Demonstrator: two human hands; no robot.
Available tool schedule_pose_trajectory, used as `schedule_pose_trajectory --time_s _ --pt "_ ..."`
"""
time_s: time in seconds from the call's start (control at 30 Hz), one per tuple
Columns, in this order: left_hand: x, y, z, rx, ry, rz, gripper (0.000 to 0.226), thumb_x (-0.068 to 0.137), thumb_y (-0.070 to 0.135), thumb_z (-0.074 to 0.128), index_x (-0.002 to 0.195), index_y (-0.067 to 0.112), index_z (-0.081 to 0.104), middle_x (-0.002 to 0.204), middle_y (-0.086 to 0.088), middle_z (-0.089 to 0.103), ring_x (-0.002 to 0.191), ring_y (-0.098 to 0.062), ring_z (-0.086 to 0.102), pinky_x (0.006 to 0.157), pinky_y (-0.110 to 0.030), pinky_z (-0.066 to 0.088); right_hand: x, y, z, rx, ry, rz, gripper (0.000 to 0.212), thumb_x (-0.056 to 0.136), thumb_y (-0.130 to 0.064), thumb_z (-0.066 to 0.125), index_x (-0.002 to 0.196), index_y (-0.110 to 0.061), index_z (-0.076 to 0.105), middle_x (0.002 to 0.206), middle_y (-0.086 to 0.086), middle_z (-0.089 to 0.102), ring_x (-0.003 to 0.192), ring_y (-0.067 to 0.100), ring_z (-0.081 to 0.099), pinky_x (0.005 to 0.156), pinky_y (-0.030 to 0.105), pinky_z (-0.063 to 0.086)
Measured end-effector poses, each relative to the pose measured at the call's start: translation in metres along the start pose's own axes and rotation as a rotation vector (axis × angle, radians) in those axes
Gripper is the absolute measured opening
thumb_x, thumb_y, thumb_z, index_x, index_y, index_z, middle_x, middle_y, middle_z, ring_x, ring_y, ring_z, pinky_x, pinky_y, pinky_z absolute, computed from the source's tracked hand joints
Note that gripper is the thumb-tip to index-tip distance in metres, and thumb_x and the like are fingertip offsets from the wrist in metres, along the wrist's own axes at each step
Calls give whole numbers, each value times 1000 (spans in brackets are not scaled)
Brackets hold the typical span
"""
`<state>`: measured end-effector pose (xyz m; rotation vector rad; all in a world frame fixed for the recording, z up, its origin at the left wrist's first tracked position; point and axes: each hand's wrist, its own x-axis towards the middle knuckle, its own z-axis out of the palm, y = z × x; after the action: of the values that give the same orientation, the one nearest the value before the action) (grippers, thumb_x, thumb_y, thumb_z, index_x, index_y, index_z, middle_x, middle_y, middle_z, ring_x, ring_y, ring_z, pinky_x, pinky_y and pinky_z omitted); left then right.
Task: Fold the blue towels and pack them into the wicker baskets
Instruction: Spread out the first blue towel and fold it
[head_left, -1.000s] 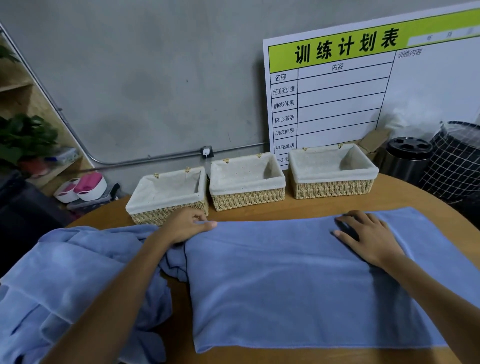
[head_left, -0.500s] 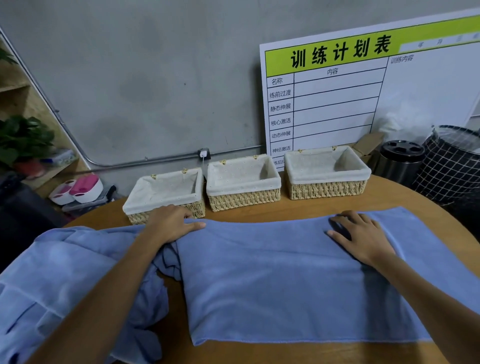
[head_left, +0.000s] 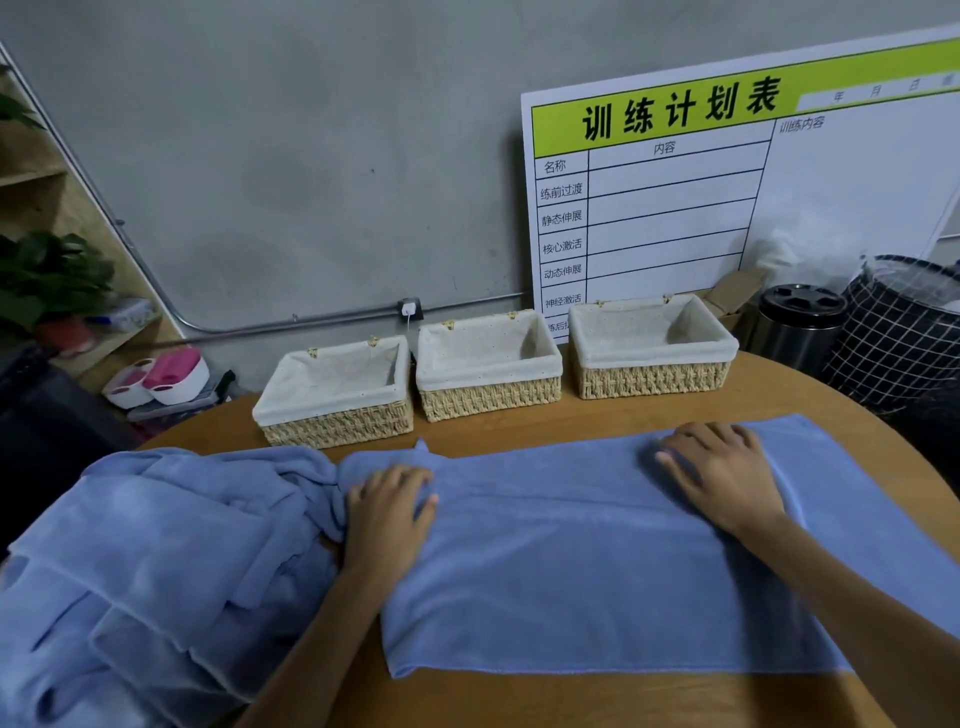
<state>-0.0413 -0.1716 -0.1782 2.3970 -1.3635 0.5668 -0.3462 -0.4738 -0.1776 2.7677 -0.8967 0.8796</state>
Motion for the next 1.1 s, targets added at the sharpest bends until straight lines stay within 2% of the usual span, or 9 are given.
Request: schedule_pose_trajectory --time_s 0.1,0.2,0.3,0.37,0.53,0.67,0.83,0.97,1.1 --pt "-21 8 10 -53 -61 8 39 94 46 35 107 30 69 111 11 65 105 -19 63 91 -47 40 -9 -47 -3 77 -23 -138 38 96 -46 39 104 -27 71 108 -3 67 92 27 63 82 42 46" --pt "-18 11 1 -42 -40 -6 43 95 46 34 113 27 69 122 8 65 114 -20 61 100 -47 35 -26 -81 5 155 -171 -160 40 95 -52 38 115 -35 67 121 -9 64 108 18 62 89 39 47" --pt "-31 3 -17 -103 40 -189 31 93 39 49 117 25 65 124 0 59 108 -27 59 90 -46 50 -34 -75 6 196 -270 -87 51 95 -60 30 127 -37 62 136 -11 58 125 15 55 100 38 42" --pt "-48 -2 -24 -186 58 -352 30 91 33 64 118 20 62 118 -6 54 104 -32 58 85 -47 52 -35 -70 2 191 -335 -73 62 93 -66 22 133 -38 58 143 -13 52 133 14 48 105 37 37" --pt "-61 -3 -32 -256 -79 -517 49 87 44 71 123 12 58 117 -10 56 110 -32 55 94 -45 47 -33 -73 -6 188 -368 -65 90 85 -81 -3 138 -37 54 148 -13 46 138 13 41 109 37 32" --pt "-45 -3 -42 -341 -57 -470 20 88 34 71 96 17 64 95 -3 57 86 -25 61 73 -36 50 -33 -74 -6 203 -379 -55 90 85 -81 -3 138 -36 54 148 -11 47 137 14 42 108 38 33" --pt "-34 5 -51 -485 -121 -404 6 99 36 54 98 33 49 89 9 60 77 -12 59 63 -36 47 -33 -74 -6 196 -377 -61 92 83 -81 -5 140 -37 52 149 -12 45 138 13 40 109 36 31" --pt "-25 18 -58 -916 -96 -576 22 106 27 44 99 28 65 90 7 67 82 -16 63 68 -33 47 -33 -73 -4 197 -376 -66 88 85 -80 -2 139 -36 52 148 -12 46 137 13 41 110 36 31" --pt "-21 13 -56 -1047 -23 -607 13 100 15 60 108 17 70 104 4 71 96 -11 67 80 -24 52 -33 -72 -3 190 -371 -75 77 90 -75 9 137 -35 55 146 -12 48 135 13 43 108 35 33"
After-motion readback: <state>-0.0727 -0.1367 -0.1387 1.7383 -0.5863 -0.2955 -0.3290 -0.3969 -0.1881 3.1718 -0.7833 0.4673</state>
